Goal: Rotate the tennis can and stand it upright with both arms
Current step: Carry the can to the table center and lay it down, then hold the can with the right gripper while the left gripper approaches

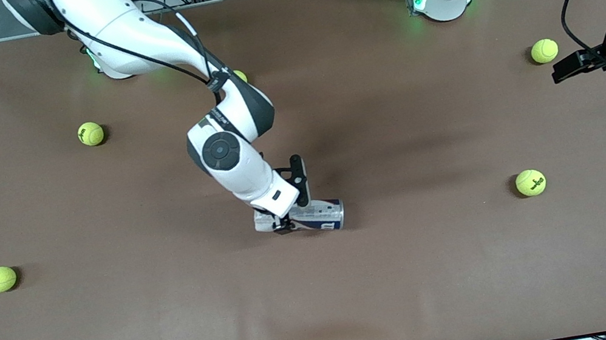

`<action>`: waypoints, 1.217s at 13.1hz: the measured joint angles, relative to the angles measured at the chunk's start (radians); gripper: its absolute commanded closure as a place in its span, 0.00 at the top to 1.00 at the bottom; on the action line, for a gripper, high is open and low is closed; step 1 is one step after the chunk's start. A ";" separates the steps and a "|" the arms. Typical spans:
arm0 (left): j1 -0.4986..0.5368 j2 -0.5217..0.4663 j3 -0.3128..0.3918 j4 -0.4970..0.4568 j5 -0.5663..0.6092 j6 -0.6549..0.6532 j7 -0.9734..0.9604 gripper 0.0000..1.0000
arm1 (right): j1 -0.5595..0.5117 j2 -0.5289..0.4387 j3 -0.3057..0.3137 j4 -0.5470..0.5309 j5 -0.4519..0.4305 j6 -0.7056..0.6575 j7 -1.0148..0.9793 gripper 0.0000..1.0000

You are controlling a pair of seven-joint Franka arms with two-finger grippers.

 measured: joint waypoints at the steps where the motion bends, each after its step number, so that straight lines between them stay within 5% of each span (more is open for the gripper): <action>1: -0.001 0.005 -0.002 -0.011 0.000 0.001 0.000 1.00 | 0.009 0.013 0.000 -0.013 0.000 0.031 -0.001 0.69; 4: -0.003 0.044 -0.011 -0.030 0.000 0.010 0.000 1.00 | 0.028 0.050 0.000 -0.027 0.000 0.085 -0.001 0.75; 5: -0.004 0.059 -0.016 -0.032 -0.001 0.015 0.000 1.00 | 0.030 0.057 0.000 -0.027 0.000 0.095 -0.001 1.00; 9: -0.010 0.108 -0.044 -0.033 -0.056 0.043 0.000 1.00 | 0.030 0.063 -0.005 -0.027 0.000 0.105 -0.001 1.00; 16: -0.028 0.240 -0.050 -0.034 -0.427 0.148 0.000 1.00 | 0.030 0.063 -0.009 -0.025 0.001 0.114 0.002 1.00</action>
